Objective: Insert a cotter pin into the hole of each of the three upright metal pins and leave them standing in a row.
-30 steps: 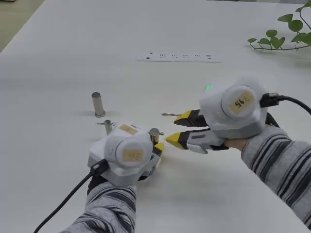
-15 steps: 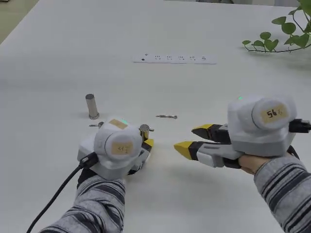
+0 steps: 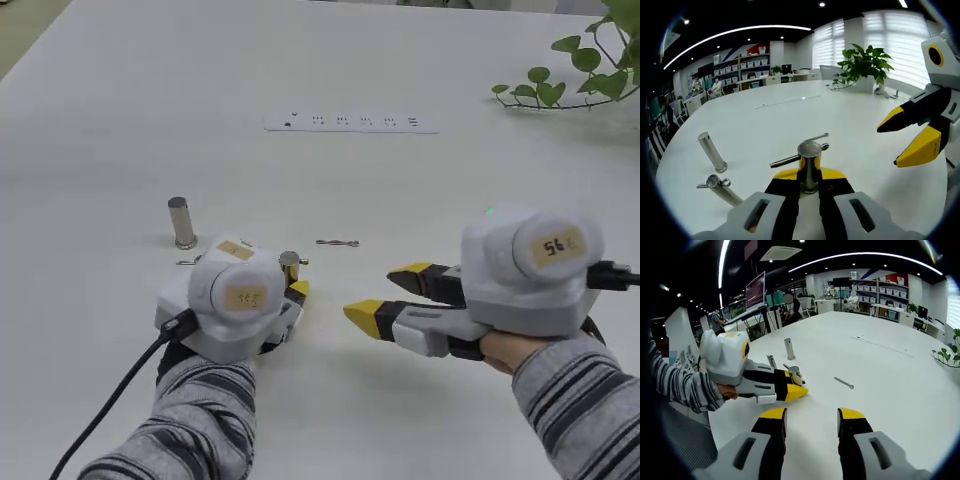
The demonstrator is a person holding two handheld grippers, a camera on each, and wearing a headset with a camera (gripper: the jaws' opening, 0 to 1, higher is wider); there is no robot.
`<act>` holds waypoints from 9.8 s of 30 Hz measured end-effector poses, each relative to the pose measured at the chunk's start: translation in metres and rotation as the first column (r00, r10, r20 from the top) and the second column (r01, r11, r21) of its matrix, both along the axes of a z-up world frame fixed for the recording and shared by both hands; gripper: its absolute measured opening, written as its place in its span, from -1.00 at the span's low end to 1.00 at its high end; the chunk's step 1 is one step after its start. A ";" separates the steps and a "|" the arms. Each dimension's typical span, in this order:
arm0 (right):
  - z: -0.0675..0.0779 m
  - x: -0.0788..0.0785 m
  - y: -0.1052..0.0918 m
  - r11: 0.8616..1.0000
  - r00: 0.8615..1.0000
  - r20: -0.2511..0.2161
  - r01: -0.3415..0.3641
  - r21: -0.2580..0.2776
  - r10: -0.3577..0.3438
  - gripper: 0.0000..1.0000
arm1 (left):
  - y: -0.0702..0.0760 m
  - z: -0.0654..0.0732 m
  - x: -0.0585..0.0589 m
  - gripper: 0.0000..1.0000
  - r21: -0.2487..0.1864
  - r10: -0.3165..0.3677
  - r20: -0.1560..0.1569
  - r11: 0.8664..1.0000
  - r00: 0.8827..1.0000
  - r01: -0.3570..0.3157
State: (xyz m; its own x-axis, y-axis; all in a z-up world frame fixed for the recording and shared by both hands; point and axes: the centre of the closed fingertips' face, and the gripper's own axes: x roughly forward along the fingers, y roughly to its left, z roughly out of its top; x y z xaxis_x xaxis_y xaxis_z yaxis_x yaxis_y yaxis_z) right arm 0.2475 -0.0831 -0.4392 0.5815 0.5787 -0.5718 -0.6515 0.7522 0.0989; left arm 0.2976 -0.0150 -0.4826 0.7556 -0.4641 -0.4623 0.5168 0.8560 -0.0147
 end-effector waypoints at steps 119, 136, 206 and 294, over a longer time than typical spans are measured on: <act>-0.018 0.136 0.198 0.945 0.946 0.075 -0.307 -0.110 0.316 -0.83 | 0.095 0.051 -0.061 0.82 -0.087 0.110 0.006 0.990 0.994 -0.109; 0.000 0.141 0.113 0.956 0.962 0.059 -0.256 -0.141 0.266 -0.83 | 0.086 0.044 -0.062 0.82 -0.067 0.076 -0.003 0.995 0.997 -0.076; -0.022 -0.009 0.051 0.905 0.907 0.064 -0.408 -0.120 0.417 -0.83 | 0.073 0.051 -0.062 0.80 -0.060 0.020 0.033 0.998 0.999 -0.018; -0.057 0.099 0.006 0.679 0.807 -0.275 -0.590 -0.438 0.523 -1.00 | 0.072 0.045 -0.070 0.85 -0.040 0.008 0.000 0.999 1.000 -0.008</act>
